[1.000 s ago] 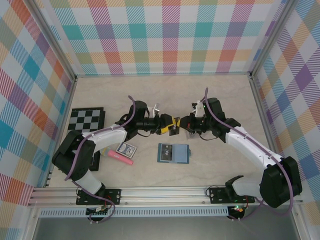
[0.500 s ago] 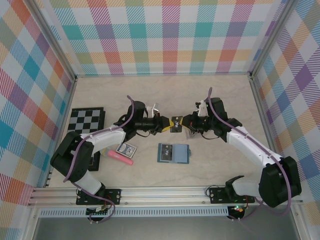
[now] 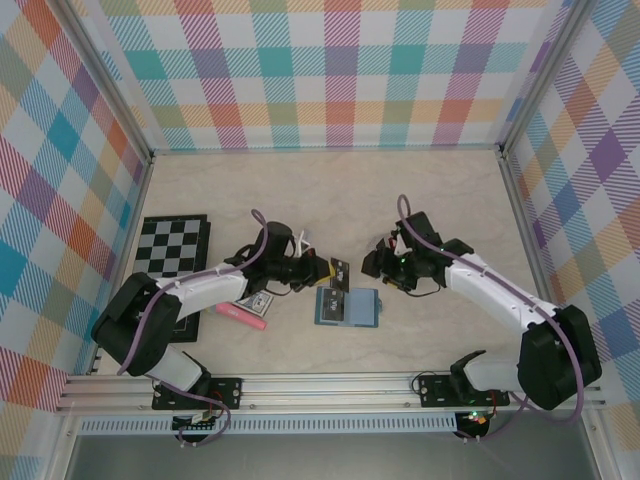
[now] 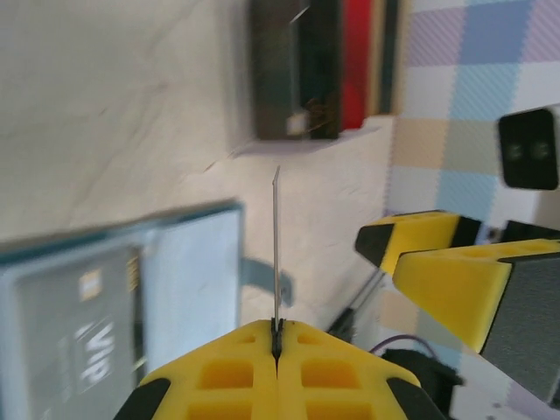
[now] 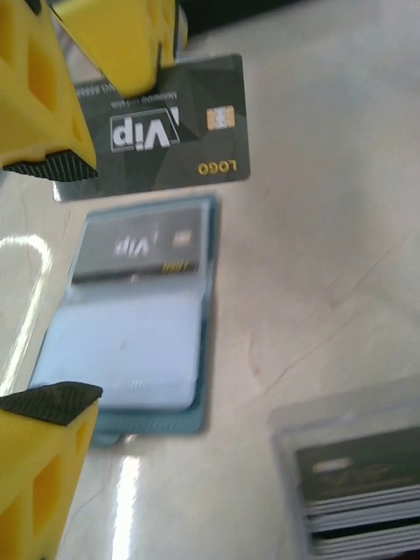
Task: Put the credit cards into the card holder
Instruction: Insert the credit card into the card slot.
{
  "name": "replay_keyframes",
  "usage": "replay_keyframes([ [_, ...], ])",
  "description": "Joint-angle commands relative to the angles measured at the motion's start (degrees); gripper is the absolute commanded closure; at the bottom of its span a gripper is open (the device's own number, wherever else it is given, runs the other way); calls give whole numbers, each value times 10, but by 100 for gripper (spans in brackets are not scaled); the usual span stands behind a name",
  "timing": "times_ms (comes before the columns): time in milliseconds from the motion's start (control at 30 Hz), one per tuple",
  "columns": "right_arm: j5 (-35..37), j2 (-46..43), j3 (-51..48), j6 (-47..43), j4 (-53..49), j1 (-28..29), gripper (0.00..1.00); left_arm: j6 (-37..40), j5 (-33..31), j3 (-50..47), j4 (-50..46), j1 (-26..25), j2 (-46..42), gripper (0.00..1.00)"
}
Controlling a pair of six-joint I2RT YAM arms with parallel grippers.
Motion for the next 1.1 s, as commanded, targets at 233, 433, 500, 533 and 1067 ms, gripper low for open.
replay_keyframes([
  [233,102,94,0,-14,-57,57,34,20,-75,-34,-20,-68,4,100],
  [433,88,115,-26,-8,-14,57,41,29,-102,-44,-20,-80,9,100],
  [500,83,121,-32,-8,-1,57,47,27,-104,-51,-5,-81,12,100],
  [533,80,124,-35,-7,3,57,50,25,-103,-53,4,-82,15,100],
  [1067,76,156,-46,-3,21,57,76,16,-103,-64,82,-99,79,100],
])
